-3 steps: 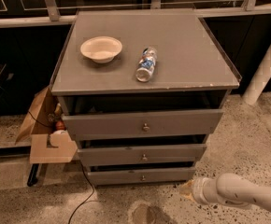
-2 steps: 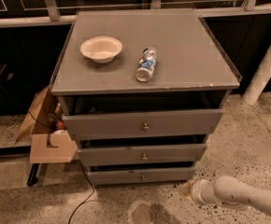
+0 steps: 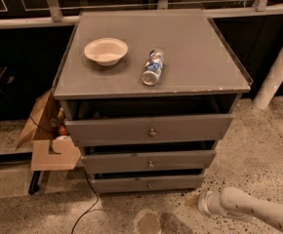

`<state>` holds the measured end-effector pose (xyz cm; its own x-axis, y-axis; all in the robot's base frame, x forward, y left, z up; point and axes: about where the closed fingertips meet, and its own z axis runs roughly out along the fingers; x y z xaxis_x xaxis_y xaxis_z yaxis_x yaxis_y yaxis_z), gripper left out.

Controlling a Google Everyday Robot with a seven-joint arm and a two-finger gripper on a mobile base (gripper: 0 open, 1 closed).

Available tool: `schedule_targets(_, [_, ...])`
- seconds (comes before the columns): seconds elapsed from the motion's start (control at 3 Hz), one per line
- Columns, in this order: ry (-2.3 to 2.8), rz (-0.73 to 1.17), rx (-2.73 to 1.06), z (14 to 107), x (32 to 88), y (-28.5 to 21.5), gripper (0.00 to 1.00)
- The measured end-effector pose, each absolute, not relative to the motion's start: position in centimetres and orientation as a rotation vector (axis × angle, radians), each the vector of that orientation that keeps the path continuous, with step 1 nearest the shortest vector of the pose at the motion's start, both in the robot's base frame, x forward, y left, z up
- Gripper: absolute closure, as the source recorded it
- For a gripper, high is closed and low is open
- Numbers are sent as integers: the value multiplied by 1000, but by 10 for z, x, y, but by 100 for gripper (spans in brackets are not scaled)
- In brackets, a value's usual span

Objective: Open bottom drawer

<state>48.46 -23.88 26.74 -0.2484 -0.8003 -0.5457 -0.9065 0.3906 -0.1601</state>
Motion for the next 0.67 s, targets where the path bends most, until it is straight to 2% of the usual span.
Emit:
schedule_targets(0.33, [2089,275,-1463,251,488,-234,11])
schedule_targets(0.67, [2073,294,-1472,237,495,-229,0])
